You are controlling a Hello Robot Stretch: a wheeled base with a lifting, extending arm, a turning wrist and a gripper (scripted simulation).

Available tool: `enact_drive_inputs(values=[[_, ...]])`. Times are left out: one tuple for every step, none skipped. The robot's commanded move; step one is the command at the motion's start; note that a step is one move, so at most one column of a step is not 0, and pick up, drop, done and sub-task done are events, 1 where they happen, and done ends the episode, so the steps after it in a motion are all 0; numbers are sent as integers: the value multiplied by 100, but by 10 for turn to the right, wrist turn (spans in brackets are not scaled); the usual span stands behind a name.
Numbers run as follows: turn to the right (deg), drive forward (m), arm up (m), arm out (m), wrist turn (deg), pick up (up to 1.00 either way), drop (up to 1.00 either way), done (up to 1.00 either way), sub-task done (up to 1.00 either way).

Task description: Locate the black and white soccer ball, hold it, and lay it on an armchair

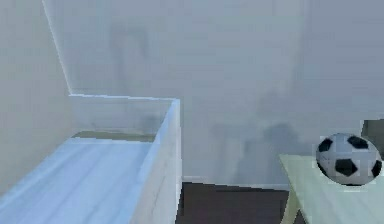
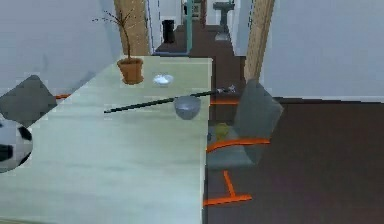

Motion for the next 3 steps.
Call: enact_drive_inputs(values=[[90, 0, 0, 0, 0, 0, 0, 0, 0], [0, 65, 0, 0, 0, 0, 0, 0, 0], [-180, 0, 0, 0, 0, 0, 0, 0, 0]])
